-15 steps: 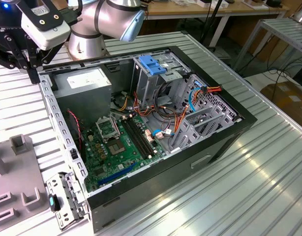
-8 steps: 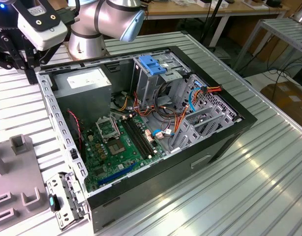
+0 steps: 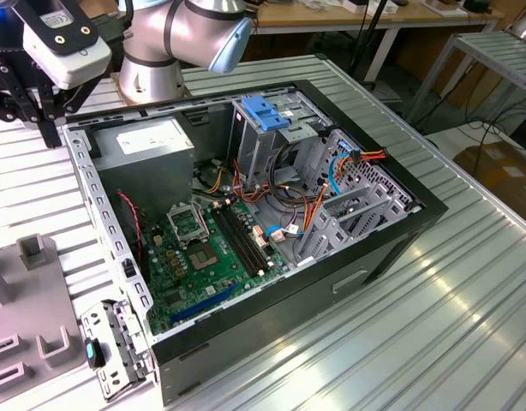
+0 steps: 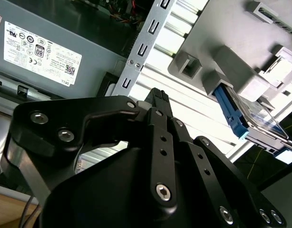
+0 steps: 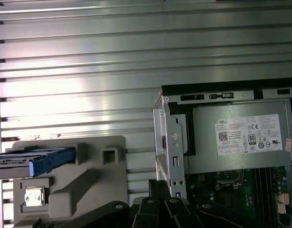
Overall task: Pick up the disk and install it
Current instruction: 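Reach for the disk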
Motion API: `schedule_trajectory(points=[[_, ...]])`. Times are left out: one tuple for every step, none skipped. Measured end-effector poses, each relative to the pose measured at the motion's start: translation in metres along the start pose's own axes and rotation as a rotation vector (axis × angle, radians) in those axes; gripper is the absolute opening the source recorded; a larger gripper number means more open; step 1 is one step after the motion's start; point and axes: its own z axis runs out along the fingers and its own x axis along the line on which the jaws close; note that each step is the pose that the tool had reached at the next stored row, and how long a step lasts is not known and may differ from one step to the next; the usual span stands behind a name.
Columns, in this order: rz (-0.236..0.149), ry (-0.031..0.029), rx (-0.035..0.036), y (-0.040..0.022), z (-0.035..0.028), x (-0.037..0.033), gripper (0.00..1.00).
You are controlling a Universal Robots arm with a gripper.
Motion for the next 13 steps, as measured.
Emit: schedule_trajectory(points=[[0.0, 0.0, 0.0, 0.0, 0.0, 0.0005, 0.11], [0.0, 0.0001, 0.0, -0.0001, 0.0, 0.001, 0.11], [0.0, 0.0001, 0.0, -0.0001, 0.0, 0.0014, 0.11], [0.0, 0.0001, 0.0, -0.0002, 0.0, 0.0018, 0.11], [0.0, 0.0002, 0.0, -0.0002, 0.0, 0.0023, 0.11], [0.0, 0.0004, 0.0, -0.0002, -0.0001, 0.0027, 0.11], [0.0, 0.0004, 0.0, -0.0003, 0.0, 0.0031, 0.11], [0.0, 0.0004, 0.0, -0.0003, 0.0, 0.0034, 0.11], [0.0, 0.0005, 0.0, -0.0003, 0.0, 0.0039, 0.11], [0.0, 0.0005, 0.0, -0.0003, 0.0, 0.0043, 0.11], [0.0, 0.0006, 0.0, -0.0004, 0.0, 0.0054, 0.11], [0.0, 0.0008, 0.0001, -0.0005, -0.0001, 0.0066, 0.11], [0.0, 0.0009, 0.0, -0.0006, -0.0001, 0.0071, 0.11]])
